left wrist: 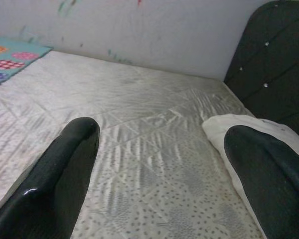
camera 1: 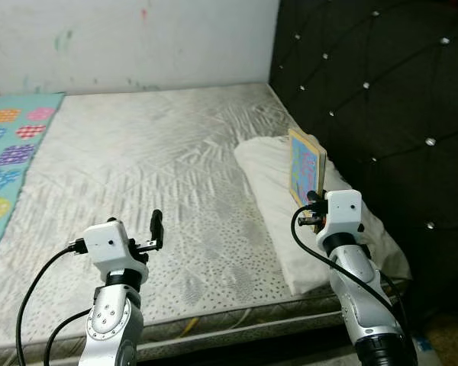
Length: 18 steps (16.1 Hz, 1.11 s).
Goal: Clean up the room
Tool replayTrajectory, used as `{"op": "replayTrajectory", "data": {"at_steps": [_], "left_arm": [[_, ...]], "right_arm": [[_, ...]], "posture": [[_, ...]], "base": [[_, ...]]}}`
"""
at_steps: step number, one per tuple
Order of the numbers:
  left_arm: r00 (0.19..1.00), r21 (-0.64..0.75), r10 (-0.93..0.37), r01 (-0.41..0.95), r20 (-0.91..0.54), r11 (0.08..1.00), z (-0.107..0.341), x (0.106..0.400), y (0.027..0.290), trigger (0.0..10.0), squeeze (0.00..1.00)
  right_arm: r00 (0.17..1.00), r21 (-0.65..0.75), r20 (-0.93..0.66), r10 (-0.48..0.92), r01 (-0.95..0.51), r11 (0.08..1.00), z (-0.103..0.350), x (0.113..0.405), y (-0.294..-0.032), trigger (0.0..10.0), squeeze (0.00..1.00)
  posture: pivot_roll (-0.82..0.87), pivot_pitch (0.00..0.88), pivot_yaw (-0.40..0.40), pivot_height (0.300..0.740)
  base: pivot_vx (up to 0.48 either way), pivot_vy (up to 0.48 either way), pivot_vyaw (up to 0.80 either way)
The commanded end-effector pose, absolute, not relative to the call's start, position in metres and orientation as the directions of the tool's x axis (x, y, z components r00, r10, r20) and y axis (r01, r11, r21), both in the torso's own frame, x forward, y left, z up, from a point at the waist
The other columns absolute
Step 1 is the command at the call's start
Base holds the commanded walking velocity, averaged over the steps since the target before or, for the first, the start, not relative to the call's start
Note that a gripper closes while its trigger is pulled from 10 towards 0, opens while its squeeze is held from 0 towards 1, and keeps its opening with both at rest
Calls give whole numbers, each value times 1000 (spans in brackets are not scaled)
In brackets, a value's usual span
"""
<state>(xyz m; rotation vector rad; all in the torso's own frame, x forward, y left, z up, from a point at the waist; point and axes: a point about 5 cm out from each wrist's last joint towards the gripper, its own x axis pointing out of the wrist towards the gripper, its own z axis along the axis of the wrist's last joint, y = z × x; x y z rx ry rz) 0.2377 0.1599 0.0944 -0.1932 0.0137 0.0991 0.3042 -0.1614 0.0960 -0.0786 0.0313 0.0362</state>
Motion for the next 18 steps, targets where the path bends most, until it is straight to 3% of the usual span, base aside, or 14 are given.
{"op": "replayTrajectory", "data": {"at_steps": [1,5,18], "left_arm": [[995,-191,95,-99,-32,976,94,238,159,10000,0],[995,-195,96,-101,-36,976,93,239,159,10000,0],[993,-198,106,-113,-44,974,93,238,159,10000,0]], "right_arm": [[999,-61,5,42,-42,997,106,308,-160,10000,0],[999,-53,-2,48,-48,997,105,307,-156,10000,0],[997,-58,-5,74,-74,996,103,304,-154,10000,0]], "posture": [[25,0,-5,740],[25,0,-3,732],[22,0,-6,597]], "base": [[0,0,0],[0,0,0],[0,0,0]]}}
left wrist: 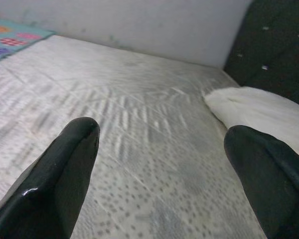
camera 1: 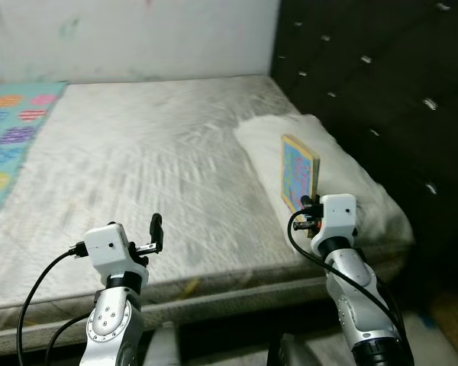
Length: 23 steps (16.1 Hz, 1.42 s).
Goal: Clean up the room
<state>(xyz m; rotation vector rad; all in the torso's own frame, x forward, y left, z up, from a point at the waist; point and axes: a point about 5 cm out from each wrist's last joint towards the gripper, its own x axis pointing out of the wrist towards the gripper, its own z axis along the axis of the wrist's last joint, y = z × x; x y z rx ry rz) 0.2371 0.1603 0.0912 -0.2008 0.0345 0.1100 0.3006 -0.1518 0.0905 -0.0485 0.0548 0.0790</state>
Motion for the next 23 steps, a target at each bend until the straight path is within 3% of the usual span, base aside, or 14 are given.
{"op": "replayTrajectory", "data": {"at_steps": [1,10,12,17,23], "left_arm": [[993,-199,110,-116,-44,973,93,238,159,10000,0],[992,-195,119,-125,-46,973,92,237,160,10000,0],[994,-185,103,-108,-35,977,94,238,160,10000,0],[992,-192,118,-122,-32,974,97,238,159,10000,0],[991,-198,125,-133,-55,971,98,231,158,10000,0]], "right_arm": [[996,-55,14,88,-87,995,104,304,-153,10000,0],[992,-73,14,125,-124,990,105,305,-152,10000,0],[990,-30,6,143,-142,989,105,306,-150,10000,0],[972,274,-89,218,-187,944,97,312,-121,10000,0],[949,294,-126,290,-243,924,84,290,-103,10000,0]], "posture": [[22,0,-6,587],[20,0,-4,587],[23,0,-6,587],[33,0,8,587],[52,26,32,587]], "base": [[0,0,0],[0,0,0],[0,0,0],[0,0,0],[0,0,68]]}}
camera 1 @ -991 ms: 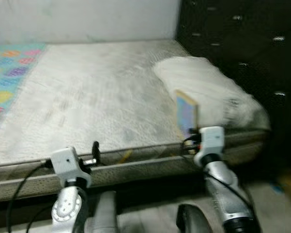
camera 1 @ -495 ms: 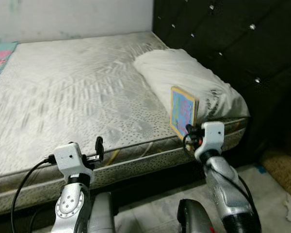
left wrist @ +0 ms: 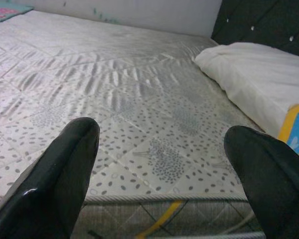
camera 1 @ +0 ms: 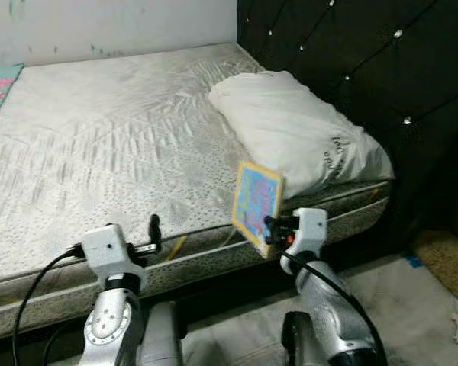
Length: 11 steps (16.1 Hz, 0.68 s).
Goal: Clean up the room
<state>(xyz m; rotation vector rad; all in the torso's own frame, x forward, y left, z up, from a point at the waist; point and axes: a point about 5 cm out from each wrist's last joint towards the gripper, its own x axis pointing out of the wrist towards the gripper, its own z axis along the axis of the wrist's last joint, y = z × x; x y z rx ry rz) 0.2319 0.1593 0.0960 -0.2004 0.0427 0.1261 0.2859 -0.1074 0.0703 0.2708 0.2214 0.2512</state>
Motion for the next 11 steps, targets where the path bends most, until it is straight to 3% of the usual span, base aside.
{"op": "replayTrajectory", "data": {"at_steps": [1,4,9,11], "left_arm": [[991,-197,125,-133,-55,971,98,232,158,10000,0],[991,-193,123,-131,-54,972,101,233,159,10000,0],[993,-197,105,-115,-57,974,103,231,158,10000,0],[996,-202,76,-82,-37,976,105,230,154,10000,0]], "right_arm": [[945,291,-123,302,-257,922,84,288,-102,10000,0],[948,295,-129,290,-243,924,82,287,-100,10000,0],[955,302,-132,267,-218,928,82,287,-104,10000,0],[956,295,-134,263,-215,931,82,287,-105,10000,0]], "posture": [[55,31,37,587],[58,37,45,587],[60,45,43,587],[59,46,41,587]], "base": [[0,0,500],[0,0,725],[0,0,0],[276,0,0]]}}
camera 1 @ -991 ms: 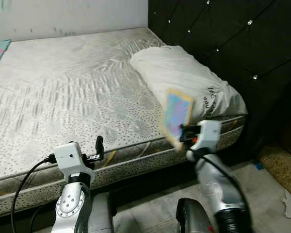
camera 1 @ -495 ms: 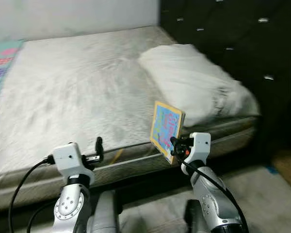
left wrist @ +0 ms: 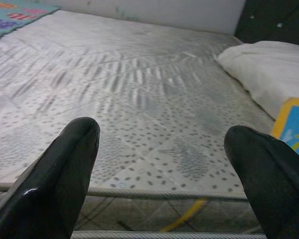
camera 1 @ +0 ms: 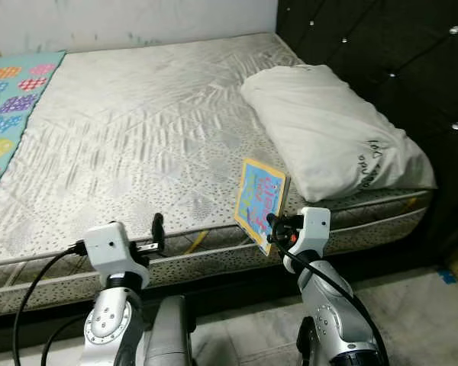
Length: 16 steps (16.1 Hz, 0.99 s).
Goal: Clean up the room
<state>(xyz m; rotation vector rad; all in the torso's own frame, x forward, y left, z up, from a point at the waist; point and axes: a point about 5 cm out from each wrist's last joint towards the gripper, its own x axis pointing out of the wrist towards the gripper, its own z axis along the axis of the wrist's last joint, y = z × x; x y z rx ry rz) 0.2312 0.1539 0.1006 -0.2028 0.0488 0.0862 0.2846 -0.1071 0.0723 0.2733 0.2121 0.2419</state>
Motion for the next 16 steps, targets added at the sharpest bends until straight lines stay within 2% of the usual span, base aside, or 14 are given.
{"op": "replayTrajectory", "data": {"at_steps": [1,12,16], "left_arm": [[996,-204,77,-84,-39,975,105,230,154,10000,0],[996,-209,74,-82,-45,974,103,230,152,10000,0],[993,-203,96,-109,-69,973,101,230,153,10000,0]], "right_arm": [[956,296,-133,262,-214,931,82,287,-106,10000,0],[950,305,-149,275,-220,926,80,287,-104,10000,0],[940,328,-173,295,-227,917,76,287,-104,10000,0]], "posture": [[57,47,40,587],[57,49,37,587],[57,49,37,587]], "base": [[315,0,0],[332,0,0],[0,0,0]]}}
